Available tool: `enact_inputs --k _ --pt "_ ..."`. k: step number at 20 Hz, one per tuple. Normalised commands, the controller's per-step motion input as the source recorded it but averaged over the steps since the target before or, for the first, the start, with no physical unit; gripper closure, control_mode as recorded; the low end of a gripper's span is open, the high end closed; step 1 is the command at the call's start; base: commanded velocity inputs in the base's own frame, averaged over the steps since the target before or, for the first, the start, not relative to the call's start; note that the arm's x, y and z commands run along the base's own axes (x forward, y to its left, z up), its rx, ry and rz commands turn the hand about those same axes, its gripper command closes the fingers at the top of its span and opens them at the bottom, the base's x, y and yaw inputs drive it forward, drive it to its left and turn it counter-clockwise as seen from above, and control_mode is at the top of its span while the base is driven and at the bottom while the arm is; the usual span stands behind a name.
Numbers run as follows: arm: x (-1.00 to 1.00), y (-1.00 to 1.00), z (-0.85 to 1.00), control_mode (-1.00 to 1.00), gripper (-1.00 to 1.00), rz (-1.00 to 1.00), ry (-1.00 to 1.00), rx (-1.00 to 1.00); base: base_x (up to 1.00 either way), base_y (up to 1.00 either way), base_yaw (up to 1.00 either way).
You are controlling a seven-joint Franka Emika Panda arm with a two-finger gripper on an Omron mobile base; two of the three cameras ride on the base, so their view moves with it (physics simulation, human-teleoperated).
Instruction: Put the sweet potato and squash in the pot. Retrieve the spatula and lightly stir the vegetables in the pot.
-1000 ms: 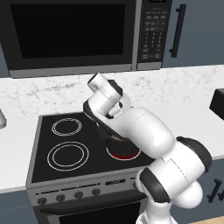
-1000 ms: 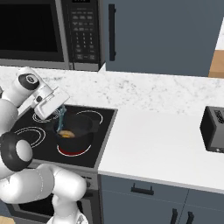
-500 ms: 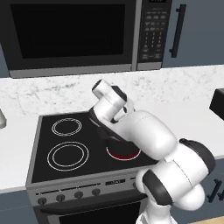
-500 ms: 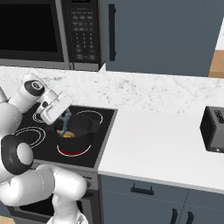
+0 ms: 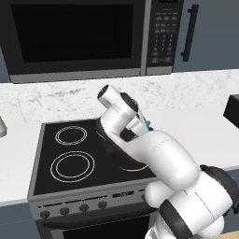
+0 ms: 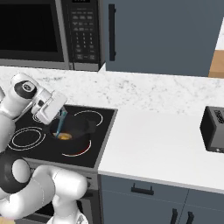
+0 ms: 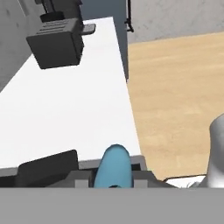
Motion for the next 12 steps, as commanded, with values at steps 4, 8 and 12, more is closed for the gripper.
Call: enact_inputs --k 4,8,12 --pt "-0.12 -0.01 -0.15 -1.00 1.00 0.30 0.09 -0.04 0.00 0.00 0.00" --pt "0.09 -0.02 -0.38 -1.00 1.00 0.25 0.10 -0.12 0.00 0.00 0.00" --pt "0.37 -0.03 -0.49 -1.00 1.00 0.20 0.02 -0.20 0.00 0.00 0.00"
